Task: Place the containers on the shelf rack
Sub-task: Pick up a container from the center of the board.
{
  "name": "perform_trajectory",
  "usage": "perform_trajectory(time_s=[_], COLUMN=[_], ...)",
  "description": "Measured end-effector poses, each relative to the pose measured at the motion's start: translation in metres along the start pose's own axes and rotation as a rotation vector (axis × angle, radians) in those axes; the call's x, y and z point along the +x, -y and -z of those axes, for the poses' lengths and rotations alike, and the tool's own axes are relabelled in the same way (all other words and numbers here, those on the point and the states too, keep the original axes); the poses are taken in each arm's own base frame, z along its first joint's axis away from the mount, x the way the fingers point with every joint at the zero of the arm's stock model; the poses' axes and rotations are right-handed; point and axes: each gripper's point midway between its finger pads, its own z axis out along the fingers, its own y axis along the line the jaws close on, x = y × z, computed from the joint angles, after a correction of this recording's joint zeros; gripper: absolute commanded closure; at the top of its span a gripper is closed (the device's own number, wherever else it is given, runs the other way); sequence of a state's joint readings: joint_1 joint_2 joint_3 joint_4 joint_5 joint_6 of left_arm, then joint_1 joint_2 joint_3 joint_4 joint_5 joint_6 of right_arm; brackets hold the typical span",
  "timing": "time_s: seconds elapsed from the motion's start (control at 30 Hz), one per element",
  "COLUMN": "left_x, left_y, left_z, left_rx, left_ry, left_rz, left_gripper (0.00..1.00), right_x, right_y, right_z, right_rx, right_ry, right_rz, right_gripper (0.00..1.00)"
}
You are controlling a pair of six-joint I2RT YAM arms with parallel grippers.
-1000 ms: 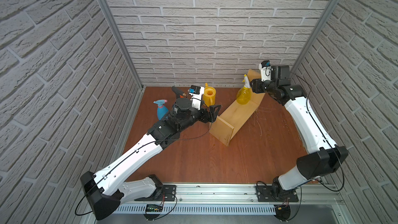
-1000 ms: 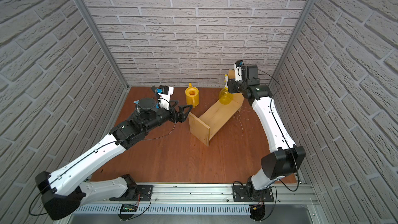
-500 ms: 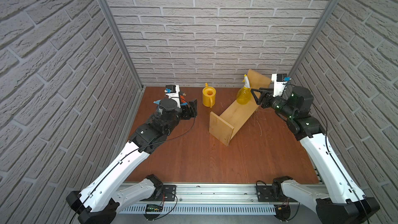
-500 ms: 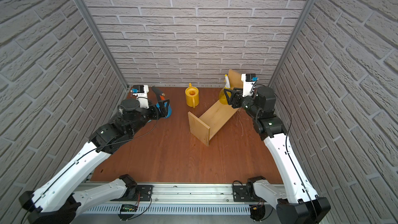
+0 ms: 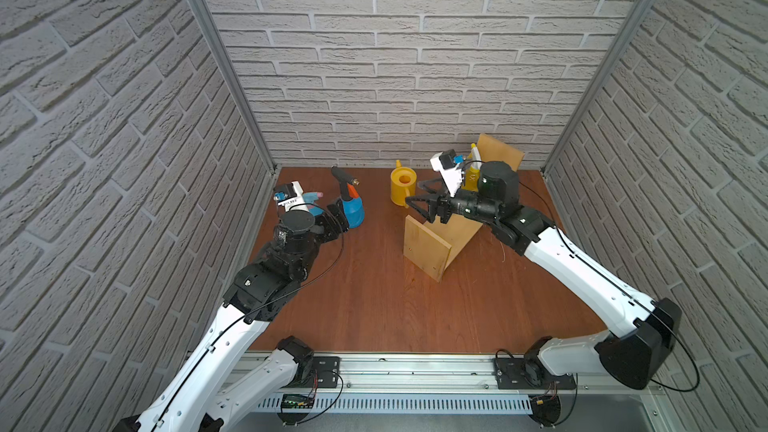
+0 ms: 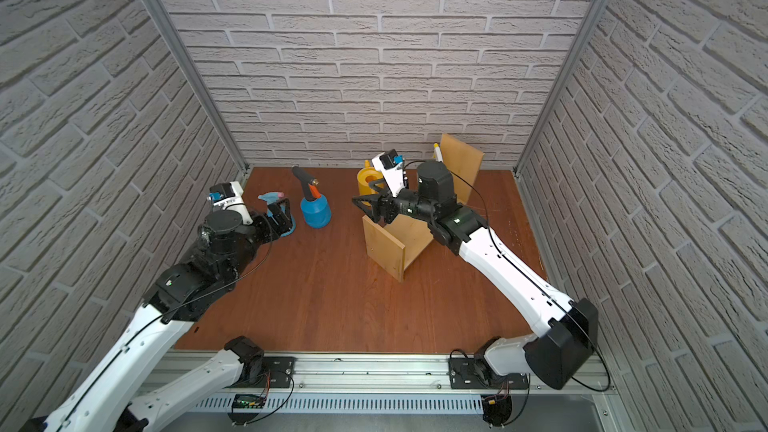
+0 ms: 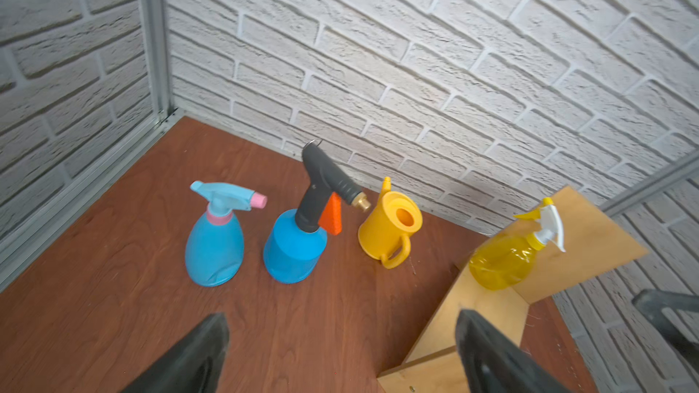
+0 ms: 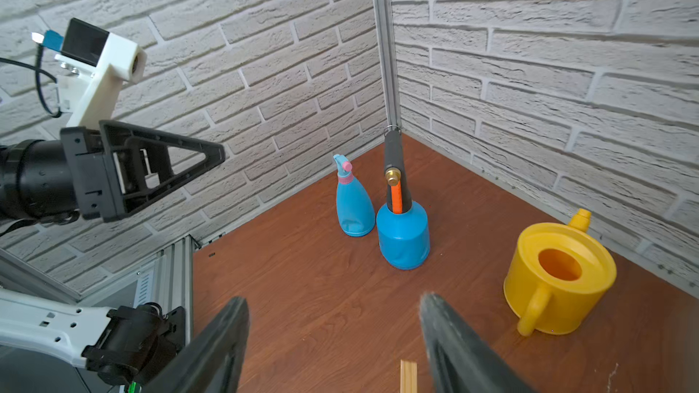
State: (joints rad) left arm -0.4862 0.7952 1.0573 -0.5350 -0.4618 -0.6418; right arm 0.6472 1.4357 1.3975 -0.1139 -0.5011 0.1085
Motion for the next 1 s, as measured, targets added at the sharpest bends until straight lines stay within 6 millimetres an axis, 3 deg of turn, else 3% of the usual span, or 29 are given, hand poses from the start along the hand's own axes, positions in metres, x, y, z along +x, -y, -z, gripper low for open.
perform_trajectory(time_s=[0.07,0.13,0.33,0.53,0.73,1.0], left_x=[0.012,0.022,0.053,0.077,0.076,0.069], left_y=[-0.016,-0.030,-0.062,-0.077,-0.082,-0.085], left_z=[0.000,0.001,0.003,-0.005,-0.007,-0.009], left_rx=[-0.048,-0.084,-0.155,-0.214,-0.248,-0.281], left_ry=[-0.008,-0.010,-0.019,-0.056,-0.047,-0.029], left_rz=[0.025,0.049,0.128,0.148,0.134,0.065], left_gripper=[0.02,0.02,0.02,0.02,0.02,0.02], right_x=[0.002,0.007,0.030,0.044,0.046,0.050], right_y=[0.001,0.002,0.016,0.044,0.063,0.078], right_z=[-0.022,-0.044,-0.111,-0.163,-0.189,-0.208], right_rx=[-0.005,-0.008,0.025,0.107,0.154,0.184], right_ry=[-0.038,-0.081,-0.207,-0.283,-0.291,-0.275], right_rz=[0.011,0.021,0.026,0.012,0.016,0.025], right_gripper=[0.07,0.04,0.04,0.04,0.04,0.07])
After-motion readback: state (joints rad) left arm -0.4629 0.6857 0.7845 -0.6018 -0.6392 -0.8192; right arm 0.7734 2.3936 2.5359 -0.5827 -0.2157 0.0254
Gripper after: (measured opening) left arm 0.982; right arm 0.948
